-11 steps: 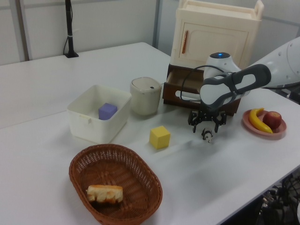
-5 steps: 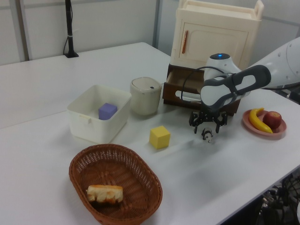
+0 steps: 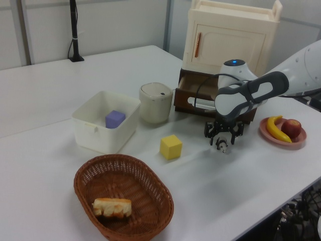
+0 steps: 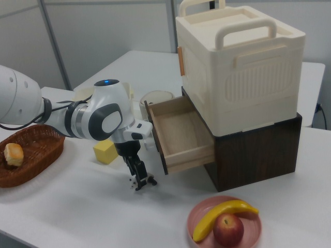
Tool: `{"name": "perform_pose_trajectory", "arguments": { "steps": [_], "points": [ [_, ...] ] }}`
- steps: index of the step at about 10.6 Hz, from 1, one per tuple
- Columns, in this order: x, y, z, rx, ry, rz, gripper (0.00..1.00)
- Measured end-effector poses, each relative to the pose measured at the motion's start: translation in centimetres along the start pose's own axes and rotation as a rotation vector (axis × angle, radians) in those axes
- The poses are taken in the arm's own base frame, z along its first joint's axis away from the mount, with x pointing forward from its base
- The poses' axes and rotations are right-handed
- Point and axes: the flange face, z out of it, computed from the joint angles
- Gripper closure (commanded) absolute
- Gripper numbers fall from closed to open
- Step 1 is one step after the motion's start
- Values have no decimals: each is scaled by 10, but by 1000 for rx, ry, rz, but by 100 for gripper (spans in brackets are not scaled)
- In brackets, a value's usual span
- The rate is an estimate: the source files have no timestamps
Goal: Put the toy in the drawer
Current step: 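Close the gripper on the panda toy and lift it, then carry the held panda toy over the open wooden drawer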
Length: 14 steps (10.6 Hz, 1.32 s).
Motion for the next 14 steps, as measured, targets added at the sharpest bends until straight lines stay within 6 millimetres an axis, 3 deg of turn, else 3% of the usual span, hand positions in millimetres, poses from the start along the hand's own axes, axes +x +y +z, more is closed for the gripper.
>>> {"name": "perform_pose_trajectory", "arguments": {
  "steps": [1,3,9,12,14],
  "points": [
    [0,0,0,-15,9,-17,84],
    [1,1,-1,-34,21,-55,100],
    [1,-1,-1,-34,21,-104,100],
    [-7,-23,-6,-27,32,-144,100],
    [-6,-41,-21,-15,59,-171,100]
  ]
}}
